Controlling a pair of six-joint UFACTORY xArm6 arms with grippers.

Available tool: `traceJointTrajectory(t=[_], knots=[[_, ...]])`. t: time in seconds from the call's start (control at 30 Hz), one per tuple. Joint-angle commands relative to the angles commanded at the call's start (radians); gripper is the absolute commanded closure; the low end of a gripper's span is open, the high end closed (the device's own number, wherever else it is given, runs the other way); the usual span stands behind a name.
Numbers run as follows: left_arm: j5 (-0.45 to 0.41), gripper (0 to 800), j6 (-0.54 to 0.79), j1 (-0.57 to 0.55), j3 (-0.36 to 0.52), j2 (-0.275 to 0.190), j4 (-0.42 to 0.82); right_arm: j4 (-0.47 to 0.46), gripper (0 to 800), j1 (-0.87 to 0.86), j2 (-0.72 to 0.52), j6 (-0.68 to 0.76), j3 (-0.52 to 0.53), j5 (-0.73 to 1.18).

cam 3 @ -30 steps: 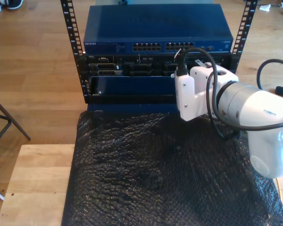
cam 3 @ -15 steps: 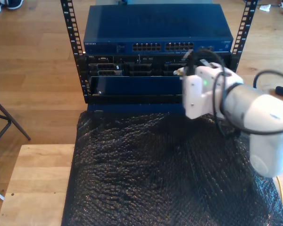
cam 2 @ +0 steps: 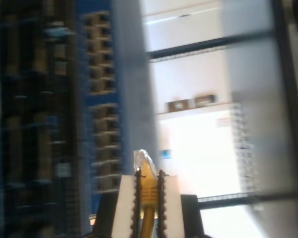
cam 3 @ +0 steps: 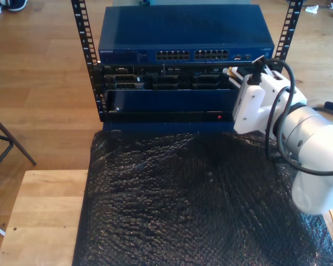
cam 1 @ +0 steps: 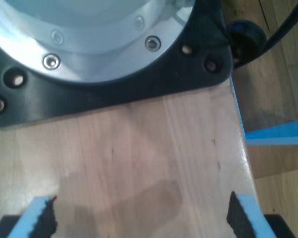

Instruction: Grab the cable and plug it in

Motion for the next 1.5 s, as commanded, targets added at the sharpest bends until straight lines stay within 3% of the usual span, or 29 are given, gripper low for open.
traceJointTrajectory(t=[0.3, 0.53, 1.0, 1.27, 1.5], knots=[[0.000, 0, 0.000, 0.000, 0.000, -0.002, 0.000, 0.084, 800, 0.041, 0.052, -0.055, -0.005, -0.009], [0.000, 0, 0.000, 0.000, 0.000, -0.002, 0.000, 0.279, 800, 0.089, 0.189, -0.269, -0.072, -0.109], [0.000, 0, 0.000, 0.000, 0.000, -0.002, 0.000, 0.671, 800, 0.226, 0.394, -0.428, -0.276, -0.186], [0.000, 0, 0.000, 0.000, 0.000, -0.002, 0.000, 0.783, 800, 0.276, 0.485, -0.486, -0.396, -0.229], [0.000, 0, 0.000, 0.000, 0.000, -0.002, 0.000, 0.844, 800, 0.316, 0.531, -0.505, -0.433, -0.282]])
